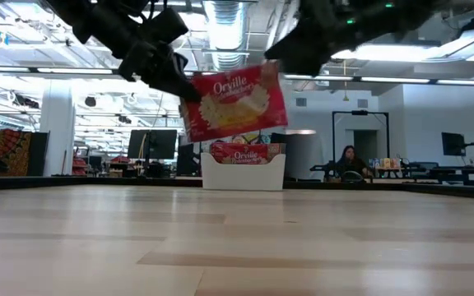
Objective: Sort popcorn bags into baskets
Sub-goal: Put the red popcorn bag into the white bin
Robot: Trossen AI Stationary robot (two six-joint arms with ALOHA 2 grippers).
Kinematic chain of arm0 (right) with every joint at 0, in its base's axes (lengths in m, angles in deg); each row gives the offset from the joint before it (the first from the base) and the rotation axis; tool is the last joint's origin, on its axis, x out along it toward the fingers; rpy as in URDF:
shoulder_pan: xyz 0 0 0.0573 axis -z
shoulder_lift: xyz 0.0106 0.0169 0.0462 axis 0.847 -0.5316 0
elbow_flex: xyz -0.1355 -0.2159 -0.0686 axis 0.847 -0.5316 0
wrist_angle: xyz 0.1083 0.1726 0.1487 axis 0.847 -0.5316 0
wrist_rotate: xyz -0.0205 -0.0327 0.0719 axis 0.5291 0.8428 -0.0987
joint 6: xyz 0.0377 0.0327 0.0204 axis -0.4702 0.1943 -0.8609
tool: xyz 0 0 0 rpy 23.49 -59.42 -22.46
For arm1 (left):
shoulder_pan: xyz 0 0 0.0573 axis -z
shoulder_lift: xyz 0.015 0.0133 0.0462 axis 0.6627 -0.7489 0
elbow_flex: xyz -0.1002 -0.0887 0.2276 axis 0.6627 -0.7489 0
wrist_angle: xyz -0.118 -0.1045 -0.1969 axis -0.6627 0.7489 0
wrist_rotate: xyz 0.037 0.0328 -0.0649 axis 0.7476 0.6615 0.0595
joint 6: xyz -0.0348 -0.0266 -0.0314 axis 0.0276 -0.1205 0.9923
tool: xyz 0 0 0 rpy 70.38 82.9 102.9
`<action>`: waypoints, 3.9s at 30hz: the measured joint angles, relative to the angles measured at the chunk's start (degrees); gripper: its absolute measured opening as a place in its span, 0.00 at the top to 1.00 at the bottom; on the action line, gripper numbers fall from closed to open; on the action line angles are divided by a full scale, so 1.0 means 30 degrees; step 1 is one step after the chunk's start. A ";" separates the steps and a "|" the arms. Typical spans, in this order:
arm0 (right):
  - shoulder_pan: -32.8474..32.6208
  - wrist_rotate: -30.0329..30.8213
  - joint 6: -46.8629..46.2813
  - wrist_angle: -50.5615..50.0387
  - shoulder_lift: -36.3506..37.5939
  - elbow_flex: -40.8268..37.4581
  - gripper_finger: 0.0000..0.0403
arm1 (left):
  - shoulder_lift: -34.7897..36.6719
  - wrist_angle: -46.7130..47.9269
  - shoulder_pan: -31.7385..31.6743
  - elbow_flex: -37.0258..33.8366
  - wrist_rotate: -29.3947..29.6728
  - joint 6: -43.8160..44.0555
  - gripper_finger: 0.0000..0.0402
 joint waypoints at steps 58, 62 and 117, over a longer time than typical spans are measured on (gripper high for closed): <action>0.7916 -0.5755 0.8315 -0.8266 -0.8605 0.9191 0.96 | 0.0007 0.2228 -0.1497 0.0029 0.5812 0.2676 0.62; 0.8386 -0.5868 0.8377 -0.8213 -0.8698 0.9191 0.96 | 0.0007 0.2228 -0.1502 0.0029 0.5812 0.2676 0.62; 0.7784 -0.3901 0.7591 -0.4111 -1.0174 0.6969 0.96 | -0.0007 0.1931 -0.1487 0.0007 0.4464 0.3506 0.62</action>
